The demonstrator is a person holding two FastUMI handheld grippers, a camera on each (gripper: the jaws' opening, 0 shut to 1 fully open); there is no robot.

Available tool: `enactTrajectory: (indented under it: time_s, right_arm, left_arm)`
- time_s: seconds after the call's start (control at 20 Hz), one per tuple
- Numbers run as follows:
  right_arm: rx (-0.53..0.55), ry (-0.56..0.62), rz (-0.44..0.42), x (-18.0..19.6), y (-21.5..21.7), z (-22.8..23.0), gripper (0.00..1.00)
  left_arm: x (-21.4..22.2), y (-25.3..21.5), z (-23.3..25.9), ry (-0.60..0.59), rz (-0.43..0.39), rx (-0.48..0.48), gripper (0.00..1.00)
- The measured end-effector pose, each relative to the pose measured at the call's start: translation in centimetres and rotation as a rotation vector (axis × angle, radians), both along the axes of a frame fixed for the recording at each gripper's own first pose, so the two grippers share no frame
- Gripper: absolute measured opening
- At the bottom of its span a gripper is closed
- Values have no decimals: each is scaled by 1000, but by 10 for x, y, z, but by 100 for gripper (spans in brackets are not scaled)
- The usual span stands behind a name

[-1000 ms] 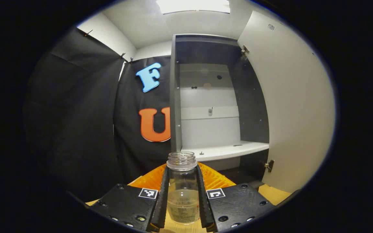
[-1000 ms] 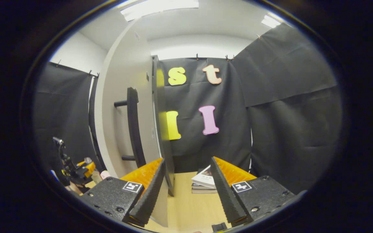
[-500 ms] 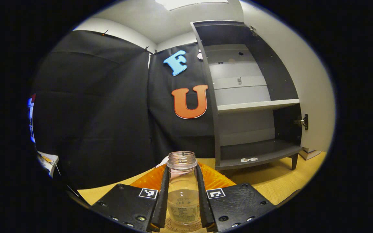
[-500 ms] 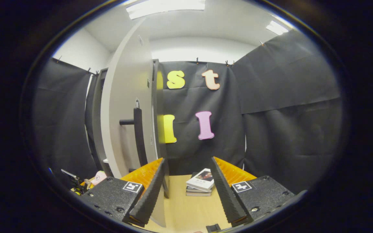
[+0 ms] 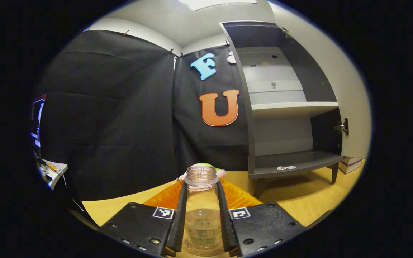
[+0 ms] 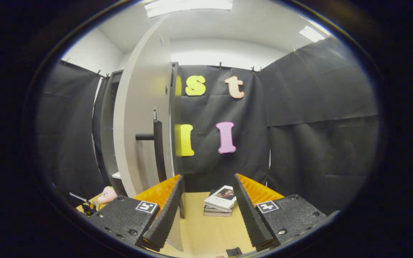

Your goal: Open the cabinet door with the right hand, grasp the bottle in the cabinet with the left hand and place it on the coaster, then close the cabinet door with the right hand.

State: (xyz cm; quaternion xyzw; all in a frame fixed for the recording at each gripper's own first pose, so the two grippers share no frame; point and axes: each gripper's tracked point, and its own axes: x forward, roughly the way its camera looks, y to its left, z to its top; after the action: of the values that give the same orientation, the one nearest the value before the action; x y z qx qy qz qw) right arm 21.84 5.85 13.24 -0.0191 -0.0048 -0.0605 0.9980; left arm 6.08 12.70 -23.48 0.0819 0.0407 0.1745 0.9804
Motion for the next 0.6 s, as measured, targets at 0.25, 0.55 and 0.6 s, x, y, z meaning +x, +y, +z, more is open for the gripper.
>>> enactTrajectory:
  time_s: [0.25,0.55,0.6]
  right_arm:
    - [13,8,1,3,-2,-6,86]
    - [44,11,0,3,-7,-11,86]
    - [46,11,2,4,-7,-11,86]
  left_arm:
    - [-5,-2,-11,30,-1,-39,53]
    - [-6,2,-6,39,-10,-48,94]
    - [-6,1,-3,35,-11,-46,96]
